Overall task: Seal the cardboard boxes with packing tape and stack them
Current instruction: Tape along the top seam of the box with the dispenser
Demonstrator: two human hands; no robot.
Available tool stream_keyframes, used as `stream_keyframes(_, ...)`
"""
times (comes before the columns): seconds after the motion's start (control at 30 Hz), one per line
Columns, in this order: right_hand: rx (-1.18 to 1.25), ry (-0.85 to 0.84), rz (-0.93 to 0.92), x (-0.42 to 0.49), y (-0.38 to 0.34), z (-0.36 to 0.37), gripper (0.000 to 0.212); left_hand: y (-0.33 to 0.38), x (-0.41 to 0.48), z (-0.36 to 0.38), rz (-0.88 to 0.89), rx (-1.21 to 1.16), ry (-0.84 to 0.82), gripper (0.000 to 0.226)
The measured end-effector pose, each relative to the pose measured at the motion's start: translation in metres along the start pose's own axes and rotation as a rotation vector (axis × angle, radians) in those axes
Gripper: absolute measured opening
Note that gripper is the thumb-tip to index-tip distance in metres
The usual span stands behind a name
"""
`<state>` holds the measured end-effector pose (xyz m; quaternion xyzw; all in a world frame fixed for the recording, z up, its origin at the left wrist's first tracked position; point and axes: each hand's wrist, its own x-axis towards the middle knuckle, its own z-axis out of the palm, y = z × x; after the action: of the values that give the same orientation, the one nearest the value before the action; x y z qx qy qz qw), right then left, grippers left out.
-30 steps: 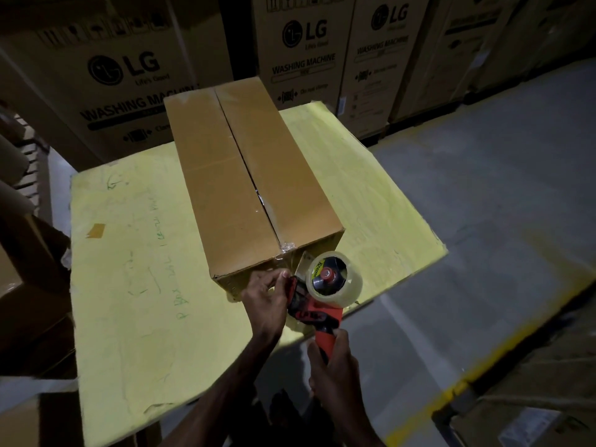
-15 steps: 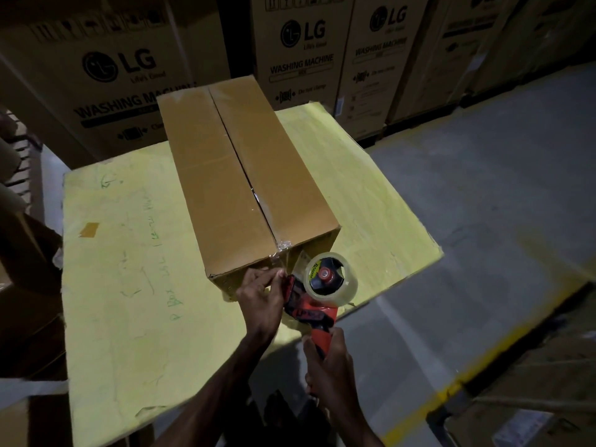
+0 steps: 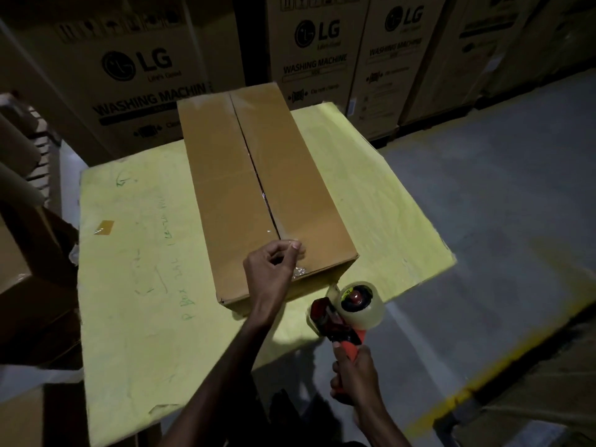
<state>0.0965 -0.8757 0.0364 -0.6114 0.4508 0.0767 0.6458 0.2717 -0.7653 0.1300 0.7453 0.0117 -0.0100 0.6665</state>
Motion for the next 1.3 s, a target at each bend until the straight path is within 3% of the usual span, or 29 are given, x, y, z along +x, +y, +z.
stream_keyframes(0.3,0.065,-0.024,-0.065,-0.003,-0.002,-0.010,0.027,-0.006,-0.058,0.000,-0.386,-0.427,0.026,0.011)
stream_keyframes(0.5,0.065,0.006,-0.040,-0.007,0.004,-0.022,0.026,-0.037,-0.083,0.002,-0.562,-0.495,0.022,0.018)
stream_keyframes(0.97,0.110,-0.036,-0.048,-0.017,-0.003,-0.033,0.023,-0.074,-0.061,0.002,-0.410,-0.234,0.020,0.022)
stream_keyframes(1.3,0.124,-0.057,-0.063,-0.017,-0.008,-0.031,0.024,-0.079,-0.045,0.022,-0.557,-0.303,0.213,0.025)
